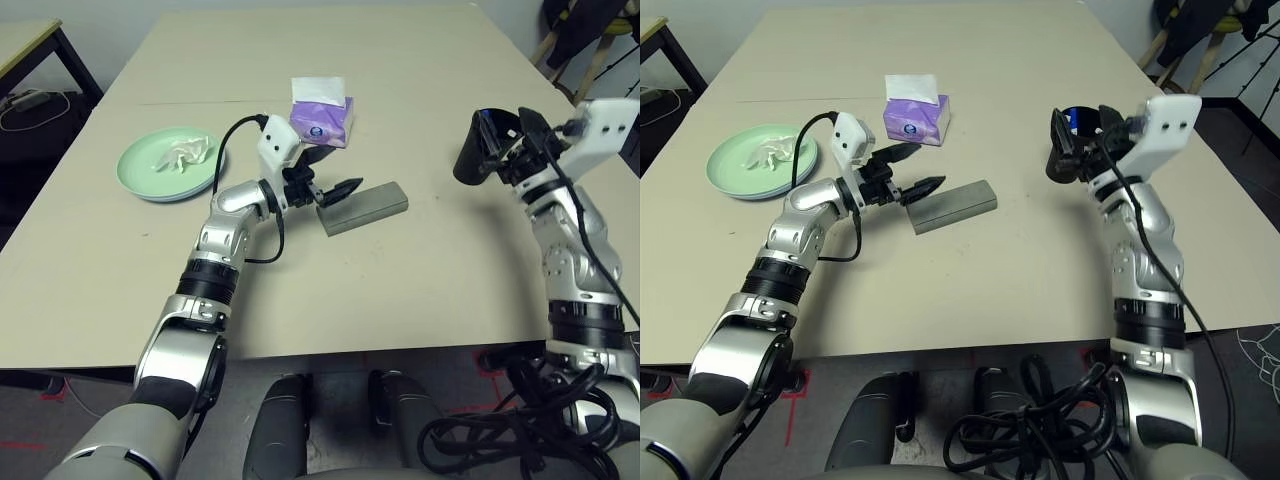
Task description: Organize and tidy the items on the table.
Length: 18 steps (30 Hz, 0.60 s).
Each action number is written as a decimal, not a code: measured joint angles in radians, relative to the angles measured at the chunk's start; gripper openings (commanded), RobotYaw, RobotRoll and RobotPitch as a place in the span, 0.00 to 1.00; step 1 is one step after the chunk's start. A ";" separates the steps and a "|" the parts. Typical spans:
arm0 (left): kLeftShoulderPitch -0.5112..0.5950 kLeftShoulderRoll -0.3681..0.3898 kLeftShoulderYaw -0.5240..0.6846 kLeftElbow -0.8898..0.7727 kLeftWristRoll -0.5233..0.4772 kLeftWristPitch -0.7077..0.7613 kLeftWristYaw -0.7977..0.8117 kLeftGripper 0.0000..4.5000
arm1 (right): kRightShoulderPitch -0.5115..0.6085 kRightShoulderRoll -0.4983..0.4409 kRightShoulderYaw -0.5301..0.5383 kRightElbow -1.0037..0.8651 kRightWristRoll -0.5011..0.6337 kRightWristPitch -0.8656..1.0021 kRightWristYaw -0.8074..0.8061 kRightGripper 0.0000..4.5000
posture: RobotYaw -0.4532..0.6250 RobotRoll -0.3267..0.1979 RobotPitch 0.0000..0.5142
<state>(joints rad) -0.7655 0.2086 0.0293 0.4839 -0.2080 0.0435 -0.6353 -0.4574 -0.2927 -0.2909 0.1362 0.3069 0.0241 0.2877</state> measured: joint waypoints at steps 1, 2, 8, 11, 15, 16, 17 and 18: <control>0.007 -0.010 0.019 -0.003 0.002 -0.005 0.058 1.00 | 0.013 0.001 0.000 0.008 -0.001 -0.018 0.000 1.00 | 0.47 0.62 0.20; 0.016 -0.020 0.043 -0.008 0.005 -0.016 0.126 1.00 | 0.030 0.005 0.000 0.013 0.000 -0.040 0.002 1.00 | 0.48 0.62 0.20; 0.127 -0.012 0.134 -0.096 0.047 -0.078 0.363 1.00 | 0.111 0.023 0.009 0.055 -0.016 -0.126 0.028 1.00 | 0.51 0.62 0.20; 0.223 0.014 0.167 -0.138 0.052 -0.086 0.399 1.00 | 0.115 0.030 0.018 0.113 -0.036 -0.147 0.028 1.00 | 0.52 0.62 0.21; 0.296 0.062 0.193 -0.169 0.052 -0.097 0.404 1.00 | 0.109 0.028 0.029 0.156 -0.047 -0.187 0.042 1.00 | 0.54 0.62 0.21; 0.318 0.084 0.204 -0.176 0.051 -0.104 0.403 1.00 | 0.103 0.022 0.028 0.169 -0.047 -0.199 0.047 1.00 | 0.54 0.62 0.21; 0.335 0.100 0.221 -0.177 0.050 -0.109 0.403 1.00 | 0.097 0.011 0.024 0.187 -0.047 -0.212 0.047 1.00 | 0.54 0.62 0.20; 0.353 0.115 0.237 -0.177 0.048 -0.113 0.403 1.00 | 0.094 -0.002 0.014 0.198 -0.048 -0.225 0.046 1.00 | 0.55 0.62 0.20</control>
<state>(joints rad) -0.4129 0.3235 0.2668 0.3073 -0.1602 -0.0694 -0.2321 -0.3638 -0.2943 -0.2766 0.3344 0.2590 -0.2010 0.3334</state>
